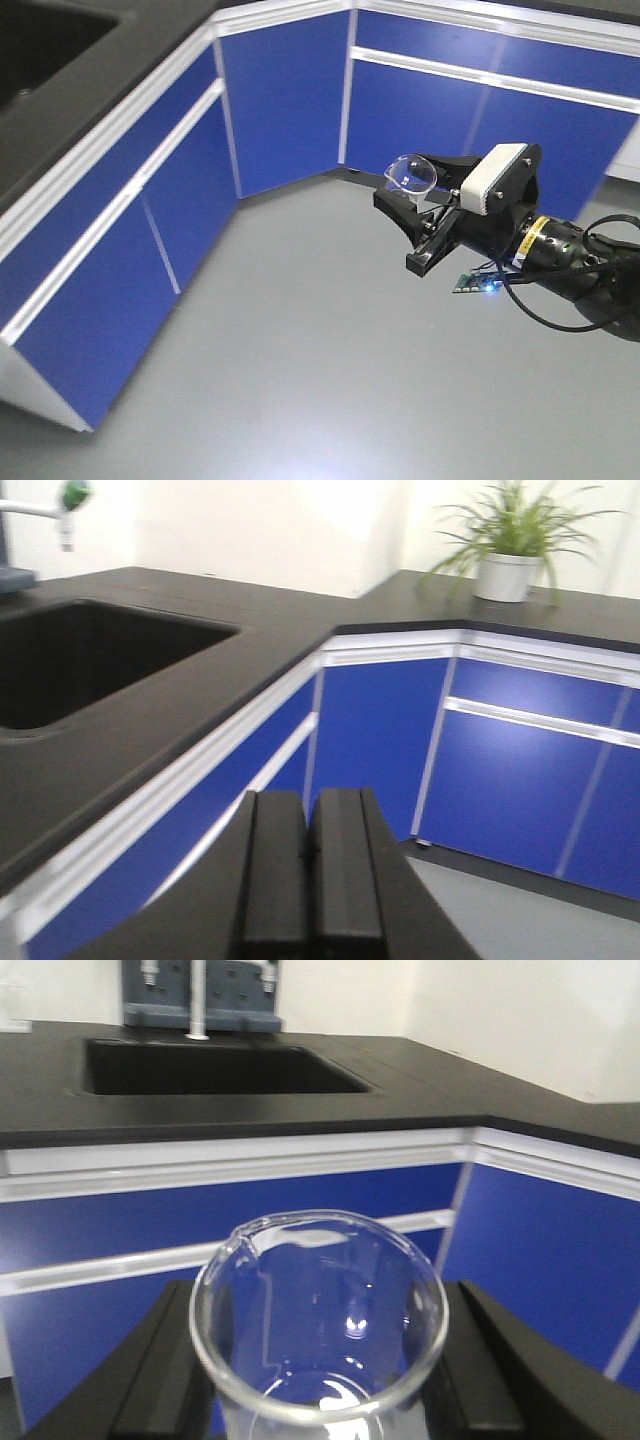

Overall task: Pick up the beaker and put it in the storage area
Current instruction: 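Hold the beaker in the right gripper while the base turns to the other bench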

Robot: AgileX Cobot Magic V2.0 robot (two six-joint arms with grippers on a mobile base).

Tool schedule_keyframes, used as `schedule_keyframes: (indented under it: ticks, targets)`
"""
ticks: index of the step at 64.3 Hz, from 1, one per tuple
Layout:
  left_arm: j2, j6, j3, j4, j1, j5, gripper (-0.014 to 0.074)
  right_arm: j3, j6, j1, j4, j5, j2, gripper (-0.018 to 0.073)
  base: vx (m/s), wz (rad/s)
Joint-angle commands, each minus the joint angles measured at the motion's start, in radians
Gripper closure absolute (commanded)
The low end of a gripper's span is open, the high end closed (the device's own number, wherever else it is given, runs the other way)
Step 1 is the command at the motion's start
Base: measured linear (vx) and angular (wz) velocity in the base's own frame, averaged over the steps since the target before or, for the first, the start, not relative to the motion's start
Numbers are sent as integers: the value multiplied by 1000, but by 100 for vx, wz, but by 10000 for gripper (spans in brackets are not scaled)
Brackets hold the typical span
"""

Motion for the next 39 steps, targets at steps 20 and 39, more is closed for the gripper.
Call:
schedule_keyframes:
  ticks: [20,39]
  targets:
    - [-6,-7,-20,-10,0,-92,603,-16,4,-1,20,-175,-40,316,0,-58]
    - [-6,-7,-20,-10,0,-92,603,-16,4,-1,19,-175,-40,316,13,-50]
